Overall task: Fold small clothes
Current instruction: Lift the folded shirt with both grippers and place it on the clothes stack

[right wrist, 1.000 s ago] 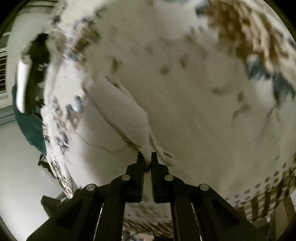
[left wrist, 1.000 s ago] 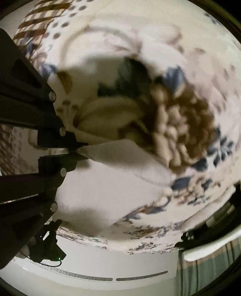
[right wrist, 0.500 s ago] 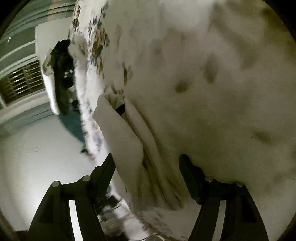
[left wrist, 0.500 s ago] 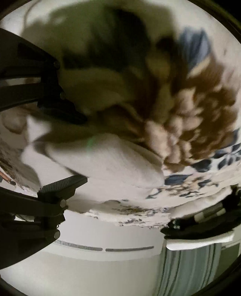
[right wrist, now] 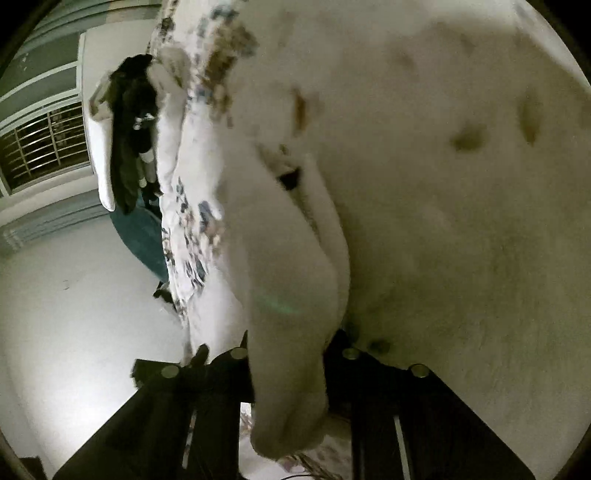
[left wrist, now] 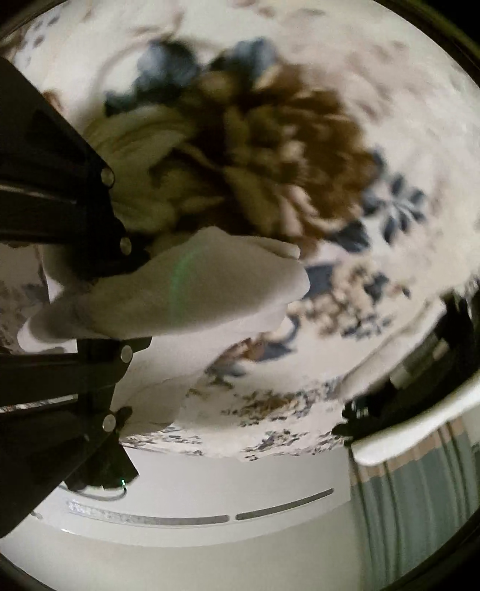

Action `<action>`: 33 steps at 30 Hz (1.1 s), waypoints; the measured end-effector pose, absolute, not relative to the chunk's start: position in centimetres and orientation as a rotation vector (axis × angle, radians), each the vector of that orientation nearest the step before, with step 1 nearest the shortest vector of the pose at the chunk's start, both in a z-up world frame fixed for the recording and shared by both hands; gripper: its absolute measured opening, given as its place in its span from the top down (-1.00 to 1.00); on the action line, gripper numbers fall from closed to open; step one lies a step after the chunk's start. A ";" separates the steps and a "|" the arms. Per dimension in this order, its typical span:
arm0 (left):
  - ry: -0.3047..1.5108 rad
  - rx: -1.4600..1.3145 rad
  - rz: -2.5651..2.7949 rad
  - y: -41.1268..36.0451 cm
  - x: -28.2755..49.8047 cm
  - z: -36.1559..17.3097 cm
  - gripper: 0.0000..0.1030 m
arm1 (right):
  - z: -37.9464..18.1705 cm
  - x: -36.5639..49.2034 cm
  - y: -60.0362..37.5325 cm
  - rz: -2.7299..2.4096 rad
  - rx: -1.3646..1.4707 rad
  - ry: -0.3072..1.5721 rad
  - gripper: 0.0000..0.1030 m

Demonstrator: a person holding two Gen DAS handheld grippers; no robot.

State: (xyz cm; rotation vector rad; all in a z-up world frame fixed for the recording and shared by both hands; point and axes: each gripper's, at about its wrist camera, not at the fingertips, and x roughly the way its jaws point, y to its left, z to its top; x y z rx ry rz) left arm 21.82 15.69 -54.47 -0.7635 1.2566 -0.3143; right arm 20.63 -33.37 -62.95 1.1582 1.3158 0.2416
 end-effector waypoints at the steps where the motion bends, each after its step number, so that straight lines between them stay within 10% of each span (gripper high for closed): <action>1: 1.251 -0.738 -0.326 15.7 22.5 -53.1 0.76 | -61.8 20.9 -33.0 0.239 1.143 1.311 0.69; 19: 0.936 -0.569 -0.387 18.8 46.8 -30.8 0.75 | -35.9 44.4 -26.9 0.333 1.003 1.016 0.70; 30: 0.992 -0.353 -0.201 18.8 60.0 -35.6 0.64 | -36.8 64.4 -25.1 0.341 0.854 1.043 0.70; 33: 0.981 -0.205 -0.048 18.5 59.5 -37.2 0.53 | -39.6 66.3 -24.5 0.227 0.721 1.184 0.26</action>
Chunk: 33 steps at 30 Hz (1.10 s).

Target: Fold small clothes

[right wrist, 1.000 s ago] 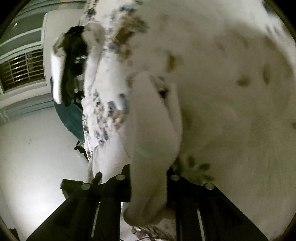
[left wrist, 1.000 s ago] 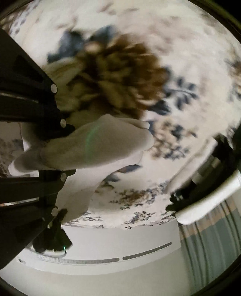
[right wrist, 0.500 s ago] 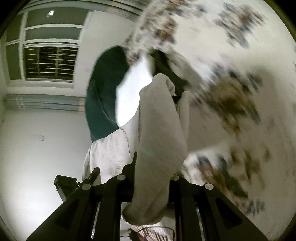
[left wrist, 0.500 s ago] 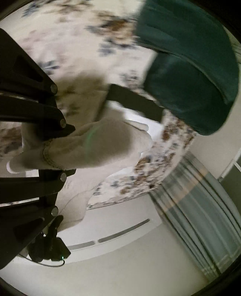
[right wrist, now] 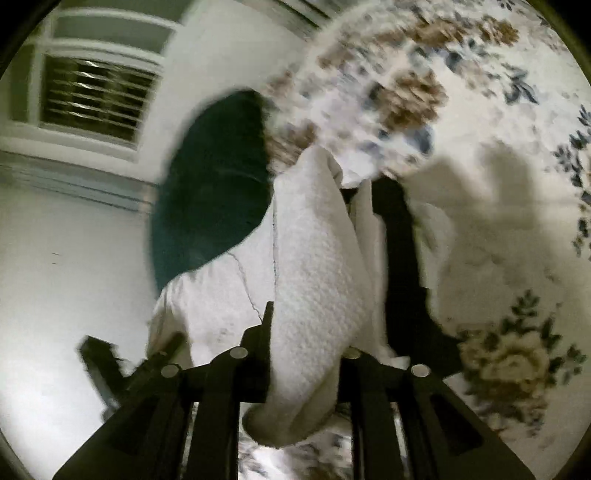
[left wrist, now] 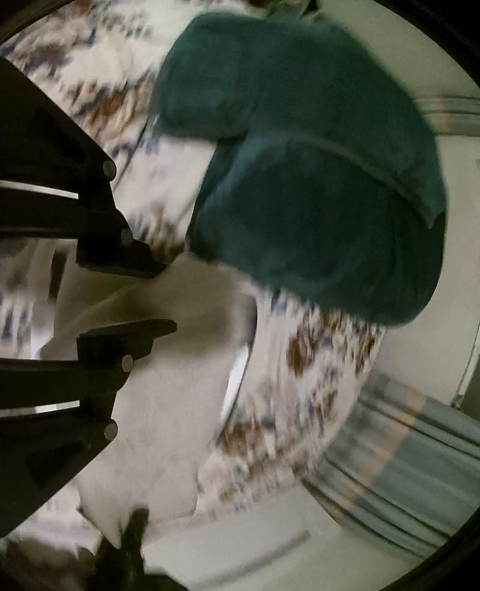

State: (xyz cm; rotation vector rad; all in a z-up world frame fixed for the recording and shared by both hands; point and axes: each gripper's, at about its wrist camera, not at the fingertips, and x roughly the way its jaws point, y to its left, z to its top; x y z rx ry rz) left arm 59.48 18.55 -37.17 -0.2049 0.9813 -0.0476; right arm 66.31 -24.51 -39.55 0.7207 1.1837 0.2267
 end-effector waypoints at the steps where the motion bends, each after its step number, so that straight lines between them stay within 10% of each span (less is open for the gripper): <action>1: 0.977 -0.177 -0.025 18.4 59.0 -37.4 0.22 | -39.9 66.5 -24.2 0.192 0.660 1.211 0.03; 4: 0.994 -0.134 -0.010 17.7 57.7 -37.3 -0.81 | -39.4 65.4 -22.5 0.080 0.442 1.218 -0.95; 10: 1.010 -0.039 -0.012 14.6 54.0 -35.1 -0.88 | -37.4 61.0 -18.4 -0.188 0.053 1.189 -1.00; 33: 0.842 0.001 -0.001 12.3 33.0 -14.8 -0.88 | -11.3 33.6 -13.1 -0.269 -0.004 0.889 -1.00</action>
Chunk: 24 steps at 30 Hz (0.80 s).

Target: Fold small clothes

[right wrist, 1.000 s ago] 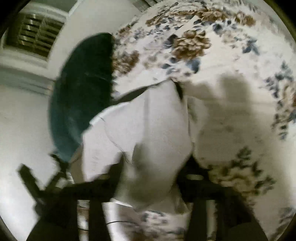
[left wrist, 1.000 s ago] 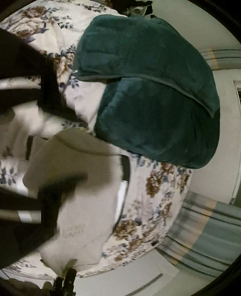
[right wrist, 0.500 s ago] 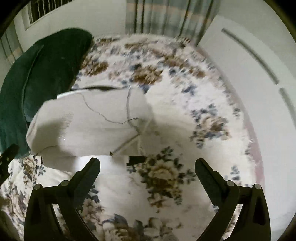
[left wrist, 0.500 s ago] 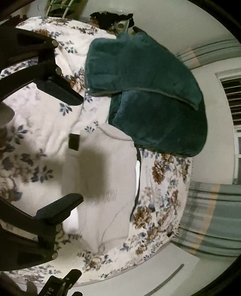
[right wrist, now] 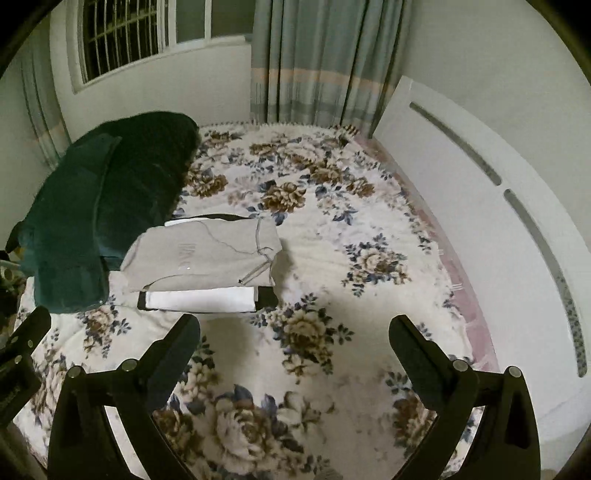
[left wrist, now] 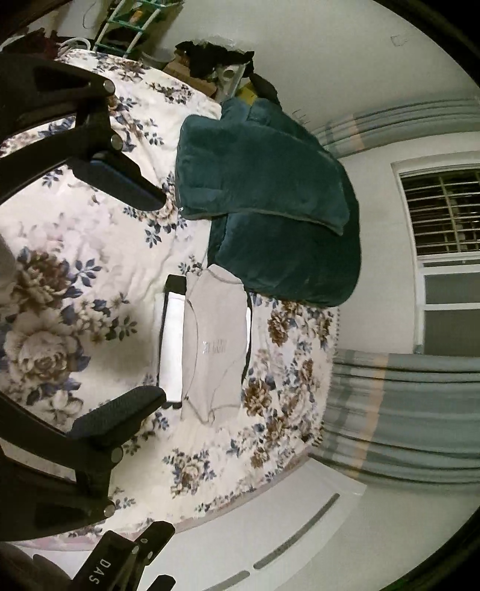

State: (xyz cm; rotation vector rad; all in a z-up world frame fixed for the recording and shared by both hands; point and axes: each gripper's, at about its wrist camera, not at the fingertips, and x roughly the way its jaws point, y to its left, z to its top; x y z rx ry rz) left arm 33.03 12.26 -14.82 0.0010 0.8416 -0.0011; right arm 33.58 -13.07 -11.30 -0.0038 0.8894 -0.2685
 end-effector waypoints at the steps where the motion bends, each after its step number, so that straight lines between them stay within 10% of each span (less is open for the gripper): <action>1: 0.833 -0.002 -0.004 12.2 32.2 -14.1 -0.88 | -10.4 32.4 -13.0 -0.265 -0.004 0.879 -1.00; 24: 0.717 -0.005 -0.004 12.7 18.5 -4.9 -0.88 | 3.9 12.1 -12.1 -0.191 0.019 0.658 -1.00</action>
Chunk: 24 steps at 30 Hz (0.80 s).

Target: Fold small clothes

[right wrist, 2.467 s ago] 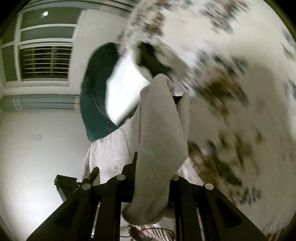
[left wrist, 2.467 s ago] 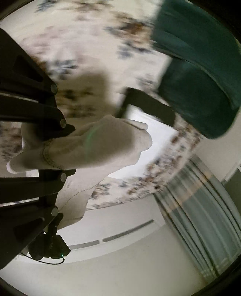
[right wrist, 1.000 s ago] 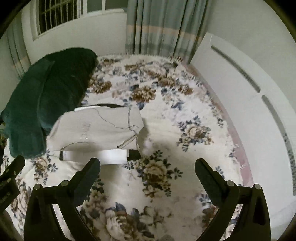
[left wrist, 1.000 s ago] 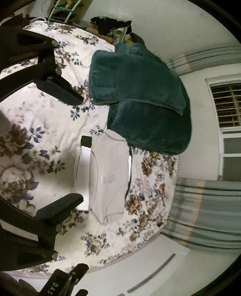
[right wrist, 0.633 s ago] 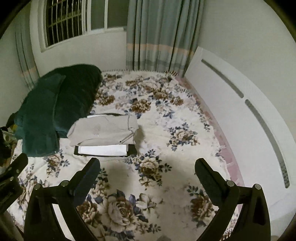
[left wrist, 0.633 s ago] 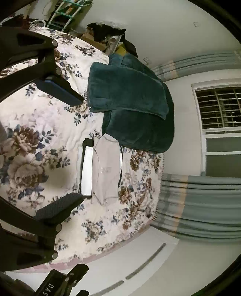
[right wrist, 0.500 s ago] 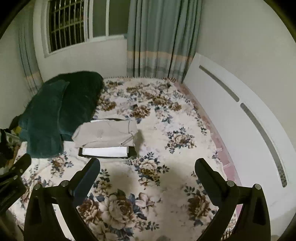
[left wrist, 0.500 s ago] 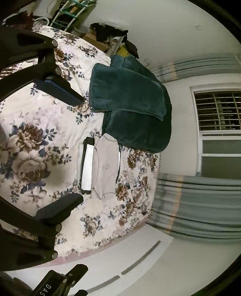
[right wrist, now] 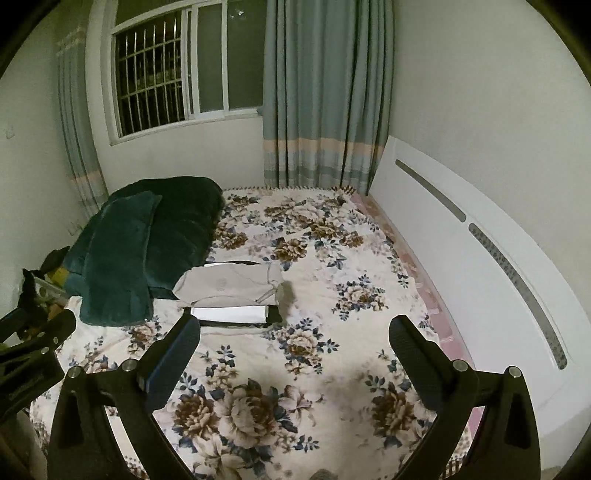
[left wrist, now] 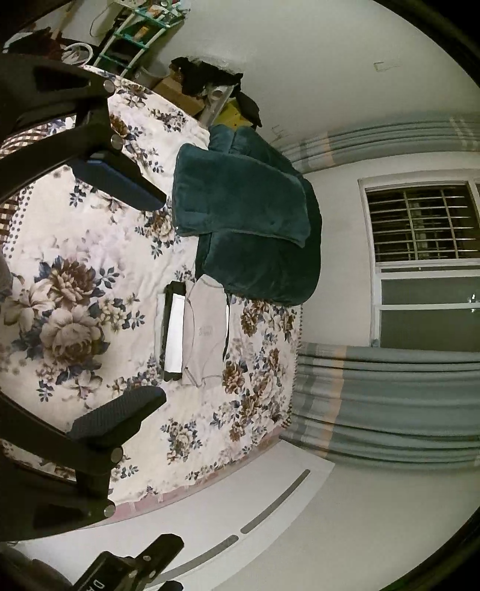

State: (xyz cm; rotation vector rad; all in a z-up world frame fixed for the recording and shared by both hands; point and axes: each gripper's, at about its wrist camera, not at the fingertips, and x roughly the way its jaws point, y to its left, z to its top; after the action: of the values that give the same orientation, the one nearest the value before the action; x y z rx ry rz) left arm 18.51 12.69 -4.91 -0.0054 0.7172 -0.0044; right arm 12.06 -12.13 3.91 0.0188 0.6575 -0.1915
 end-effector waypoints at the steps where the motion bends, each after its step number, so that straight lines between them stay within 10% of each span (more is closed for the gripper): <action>1: 0.714 -0.002 -0.002 12.7 18.1 -4.8 -0.88 | 4.1 11.7 -12.0 -0.190 0.017 0.652 -1.00; 24: 0.675 0.003 0.021 13.1 15.3 -3.0 -0.88 | 5.7 9.3 -10.5 -0.102 0.006 0.630 -1.00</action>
State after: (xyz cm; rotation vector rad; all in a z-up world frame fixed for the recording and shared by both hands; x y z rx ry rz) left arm 15.30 13.12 -3.01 0.0031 0.6754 0.0213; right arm 9.34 -10.50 5.70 0.0057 0.6305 -0.1015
